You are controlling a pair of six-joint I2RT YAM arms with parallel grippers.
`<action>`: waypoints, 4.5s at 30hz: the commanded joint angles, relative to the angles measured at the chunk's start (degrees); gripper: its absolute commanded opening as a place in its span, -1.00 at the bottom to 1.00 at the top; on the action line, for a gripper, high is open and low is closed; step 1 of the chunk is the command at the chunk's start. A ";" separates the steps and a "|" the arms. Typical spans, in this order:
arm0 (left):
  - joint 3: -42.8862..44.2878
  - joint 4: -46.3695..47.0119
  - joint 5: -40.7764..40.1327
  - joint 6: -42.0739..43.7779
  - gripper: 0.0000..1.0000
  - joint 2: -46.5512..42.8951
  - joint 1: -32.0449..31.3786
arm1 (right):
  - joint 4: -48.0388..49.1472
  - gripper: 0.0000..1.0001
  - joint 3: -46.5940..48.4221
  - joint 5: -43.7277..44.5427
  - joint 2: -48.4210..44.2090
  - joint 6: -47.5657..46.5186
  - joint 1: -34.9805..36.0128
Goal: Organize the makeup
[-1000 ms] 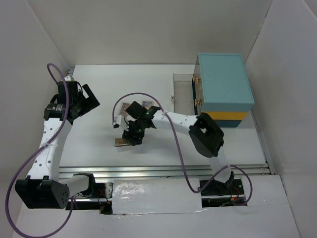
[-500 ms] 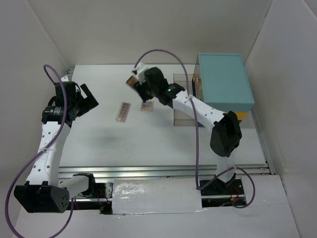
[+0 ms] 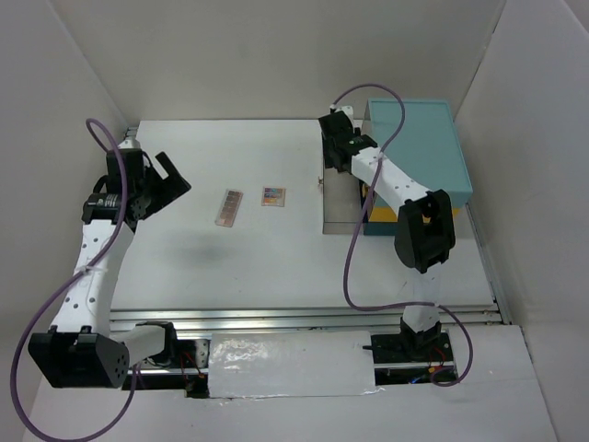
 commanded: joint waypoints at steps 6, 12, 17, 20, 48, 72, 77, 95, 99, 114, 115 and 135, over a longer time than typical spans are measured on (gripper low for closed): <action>2.72 4.86 1.54 -3.04 0.99 4.09 -3.78 | 1.86 -0.65 -5.33 0.45 0.39 6.20 0.25; 2.82 8.63 2.76 -5.50 0.99 13.49 -6.51 | 4.41 -0.08 -8.76 -0.52 -1.01 6.30 0.25; 1.14 11.80 -0.37 -6.73 0.99 20.43 -9.48 | 5.82 0.51 -9.82 -2.28 -2.33 5.86 0.25; 3.95 10.93 -5.31 -6.21 0.99 25.26 -12.13 | 5.73 0.68 -9.12 -3.68 -2.42 5.59 0.25; 27.34 -0.15 -10.85 6.54 0.87 56.74 -17.05 | 18.83 0.99 -18.79 -31.11 -19.38 4.89 10.79; 32.26 -3.14 -10.25 9.00 0.94 61.31 -16.35 | 21.20 0.99 -20.72 -33.83 -22.10 4.71 11.67; 31.20 -2.52 -9.27 8.73 0.77 62.98 -16.35 | 21.46 0.99 -21.25 -32.87 -22.81 4.45 11.67; 27.34 0.90 -5.77 4.17 -1.00 54.74 -18.81 | 25.42 1.00 -25.46 -32.16 -26.66 5.77 11.41; 29.62 1.08 -5.06 2.93 -1.00 48.76 -19.60 | 27.18 1.00 -27.22 -31.55 -29.92 6.65 10.88; 47.28 25.22 22.78 -9.87 -1.00 56.64 -27.95 | 25.77 1.00 -32.32 -18.63 -45.47 9.55 7.81; 47.55 30.12 23.59 -11.20 -1.00 57.61 -28.30 | 25.51 1.00 -32.84 -18.11 -45.92 9.72 7.72; 52.56 50.84 23.95 -20.27 -0.65 74.14 -34.10 | 22.52 1.00 -34.17 -17.22 -48.56 7.88 6.05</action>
